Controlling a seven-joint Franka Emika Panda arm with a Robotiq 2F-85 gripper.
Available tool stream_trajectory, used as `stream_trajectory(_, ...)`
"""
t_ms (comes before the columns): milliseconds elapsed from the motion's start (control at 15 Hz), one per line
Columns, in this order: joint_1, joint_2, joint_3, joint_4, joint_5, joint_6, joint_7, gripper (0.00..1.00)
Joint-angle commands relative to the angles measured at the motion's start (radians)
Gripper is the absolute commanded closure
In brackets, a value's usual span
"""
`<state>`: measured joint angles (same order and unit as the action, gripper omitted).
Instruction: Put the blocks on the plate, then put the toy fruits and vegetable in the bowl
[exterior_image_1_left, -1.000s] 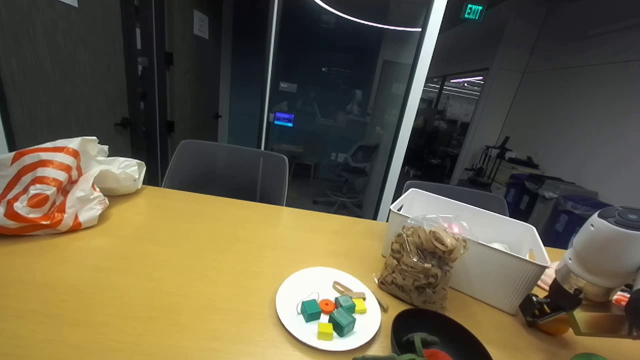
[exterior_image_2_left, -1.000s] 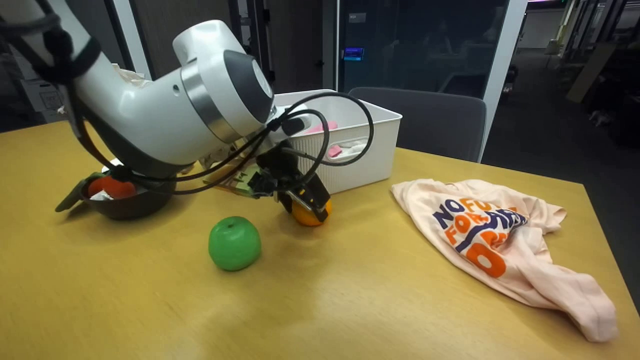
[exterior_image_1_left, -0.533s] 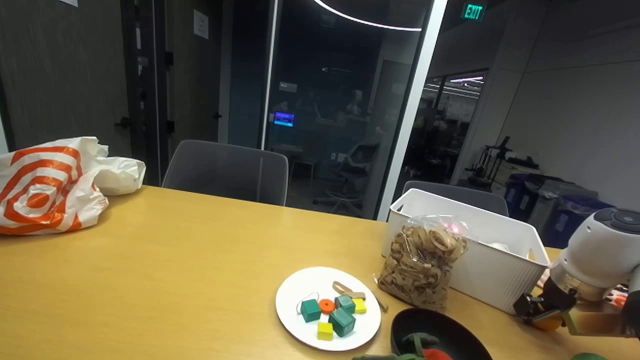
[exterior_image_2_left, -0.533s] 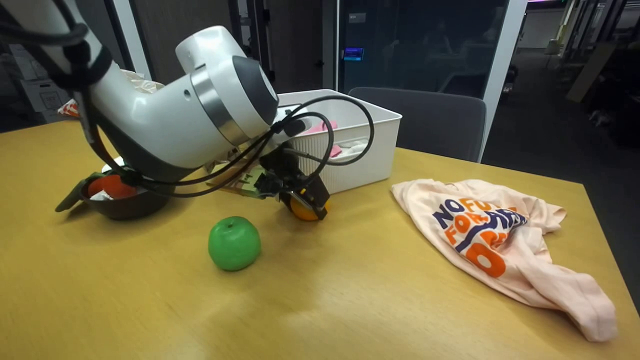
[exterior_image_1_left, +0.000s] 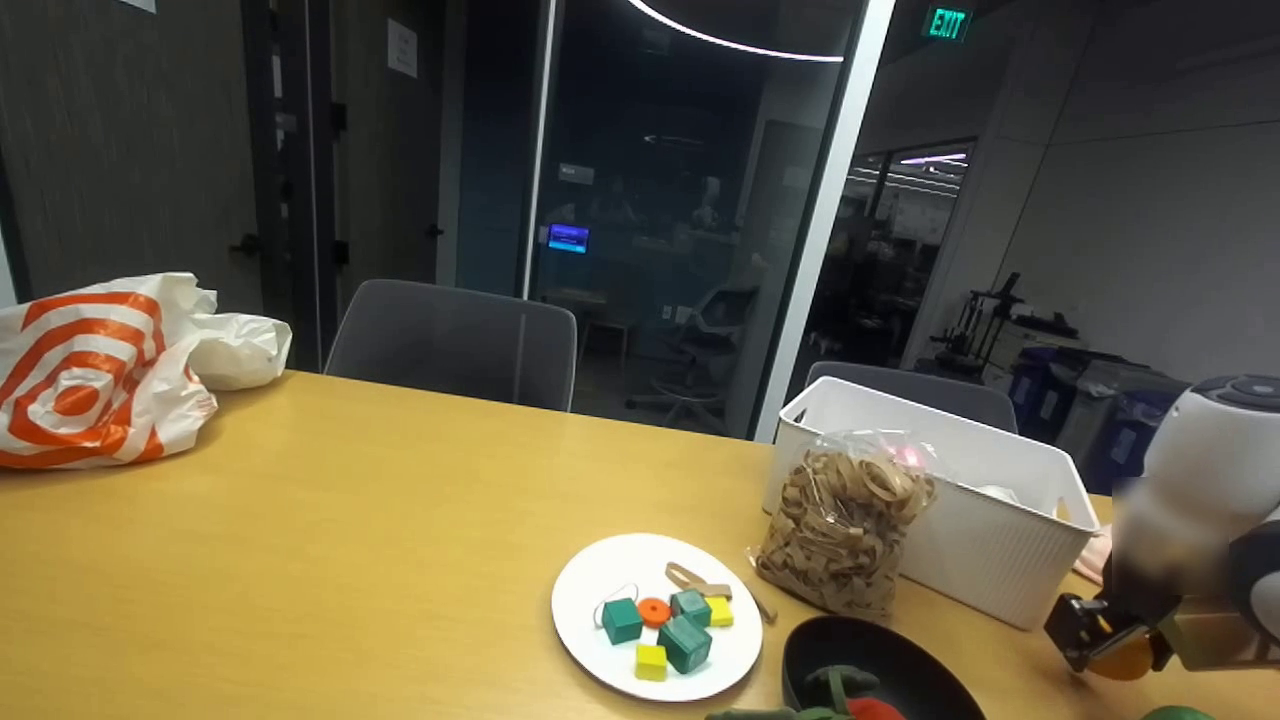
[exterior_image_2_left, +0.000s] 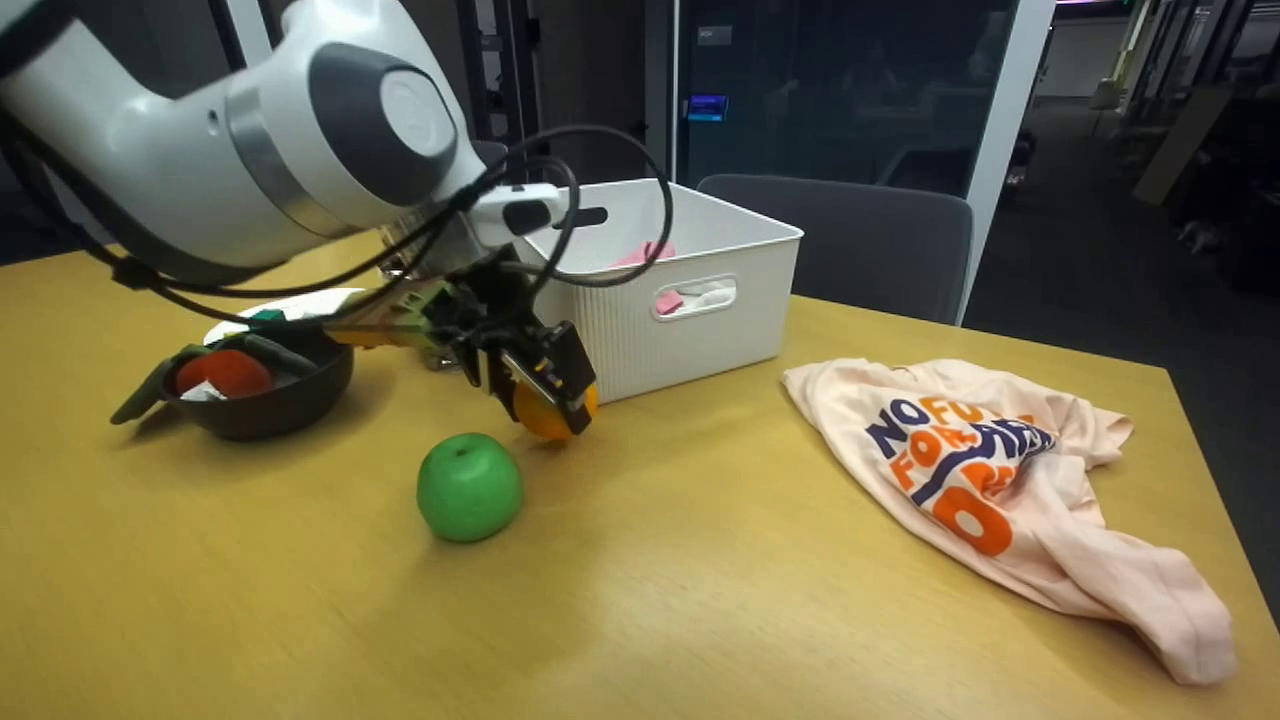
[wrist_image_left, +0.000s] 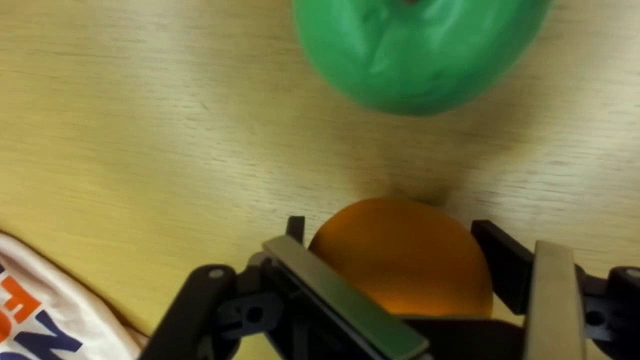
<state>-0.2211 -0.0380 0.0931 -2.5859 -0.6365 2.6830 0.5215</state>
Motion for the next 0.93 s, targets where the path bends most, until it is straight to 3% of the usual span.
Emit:
stream_trajectory(0,0.111,-0.245,-0.016,-0.08,0.121,-0.122,-0.127,0.42)
stream_trajectory(400,0.359,-0.471,0.006,-0.076,0.492,-0.281,-0.491,0.42)
stream_trajectory(600,0.479,-0.471,0.017,-0.048,0.611,-0.299,-0.587,0.42)
stream_trajectory(867,0.601,-0.384,0.021,-0.031,0.72,-0.279,-0.732,0.42)
